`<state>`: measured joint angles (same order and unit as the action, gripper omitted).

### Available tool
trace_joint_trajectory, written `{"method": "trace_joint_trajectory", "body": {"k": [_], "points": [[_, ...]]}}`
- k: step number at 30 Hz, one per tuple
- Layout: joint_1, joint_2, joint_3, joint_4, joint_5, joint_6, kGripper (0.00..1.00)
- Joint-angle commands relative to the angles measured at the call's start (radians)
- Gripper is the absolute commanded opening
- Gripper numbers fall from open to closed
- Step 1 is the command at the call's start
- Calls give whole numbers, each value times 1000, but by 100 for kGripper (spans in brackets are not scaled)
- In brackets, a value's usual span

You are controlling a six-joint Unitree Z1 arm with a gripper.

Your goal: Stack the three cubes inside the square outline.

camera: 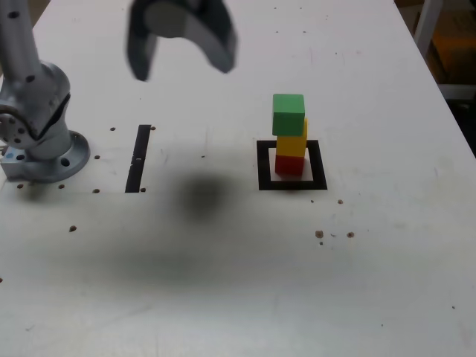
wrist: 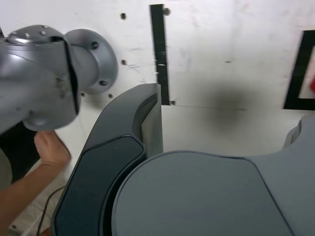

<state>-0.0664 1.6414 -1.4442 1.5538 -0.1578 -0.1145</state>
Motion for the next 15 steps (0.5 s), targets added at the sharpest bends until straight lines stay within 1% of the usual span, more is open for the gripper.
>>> {"method": "trace_joint_trajectory", "body": {"k": [1,4,5,7,10,12,15], "points": [[-11,-150,199,-62,2,-7,100],[-36,-209,351,-188,9,-19,100],[-42,-217,381,-216,10,-21,100],[-60,-221,491,-329,13,-25,100],[-77,-179,574,-449,26,-18,100],[-88,-137,601,-508,38,-14,100],[-106,-77,608,-538,51,-13,100]]}}
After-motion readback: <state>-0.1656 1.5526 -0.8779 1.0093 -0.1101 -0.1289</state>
